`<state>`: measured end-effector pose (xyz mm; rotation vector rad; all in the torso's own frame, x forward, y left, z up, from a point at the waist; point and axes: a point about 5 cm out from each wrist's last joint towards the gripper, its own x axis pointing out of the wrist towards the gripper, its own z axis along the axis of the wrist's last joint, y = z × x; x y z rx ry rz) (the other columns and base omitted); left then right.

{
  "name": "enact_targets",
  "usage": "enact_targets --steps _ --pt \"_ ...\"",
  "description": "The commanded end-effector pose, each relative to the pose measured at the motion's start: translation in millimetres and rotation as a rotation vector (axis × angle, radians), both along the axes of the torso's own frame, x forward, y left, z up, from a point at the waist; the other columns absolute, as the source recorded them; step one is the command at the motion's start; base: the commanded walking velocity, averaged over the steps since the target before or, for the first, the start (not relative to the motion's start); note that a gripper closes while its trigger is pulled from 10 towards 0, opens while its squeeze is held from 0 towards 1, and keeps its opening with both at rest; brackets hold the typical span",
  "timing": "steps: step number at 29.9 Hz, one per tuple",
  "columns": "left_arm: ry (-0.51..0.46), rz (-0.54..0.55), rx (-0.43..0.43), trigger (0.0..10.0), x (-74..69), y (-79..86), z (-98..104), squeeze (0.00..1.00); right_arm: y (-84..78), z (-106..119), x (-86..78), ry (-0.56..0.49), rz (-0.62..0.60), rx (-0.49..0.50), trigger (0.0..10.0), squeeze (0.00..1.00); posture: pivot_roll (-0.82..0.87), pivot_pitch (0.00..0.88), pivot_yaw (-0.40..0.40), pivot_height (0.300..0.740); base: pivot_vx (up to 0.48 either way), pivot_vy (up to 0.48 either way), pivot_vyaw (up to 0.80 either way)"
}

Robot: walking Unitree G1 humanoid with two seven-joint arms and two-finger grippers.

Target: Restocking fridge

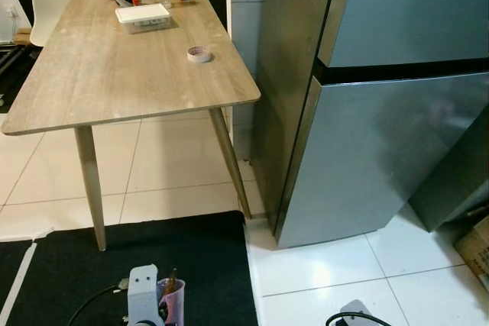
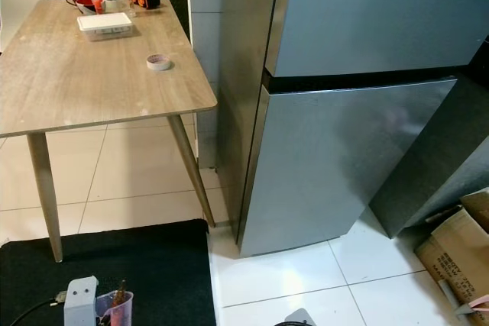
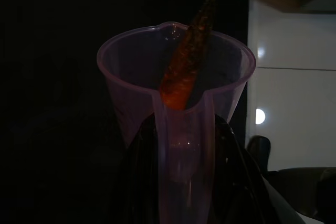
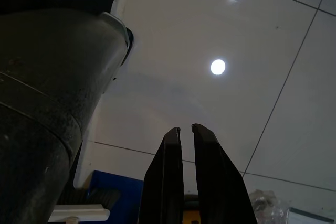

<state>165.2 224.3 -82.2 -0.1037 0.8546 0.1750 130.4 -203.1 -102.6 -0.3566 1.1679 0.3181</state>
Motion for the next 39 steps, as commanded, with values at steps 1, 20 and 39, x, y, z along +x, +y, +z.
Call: enact_targets --steps 1,20,39 --pt "0.003 0.0 -0.023 10.0 -0.2 -7.2 -1.8 0.0 -1.1 0.6 1.3 -0.008 -0.011 -0.001 10.0 0.0 0.04 0.0 -0.062 0.74 0.0 -0.48 0.0" --pt "-0.002 0.013 -0.024 10.0 0.7 -4.7 -0.8 0.0 -0.4 0.6 1.6 -0.014 -0.007 -0.006 10.0 0.0 0.03 0.0 -0.055 0.74 0.0 -0.174 0.0" --pt "-0.004 0.001 -0.03 10.0 2.1 -6.4 -0.6 0.0 1.2 0.4 1.5 -0.009 0.006 0.004 10.0 0.0 0.03 0.0 -0.051 0.74 0.0 0.0 0.58"
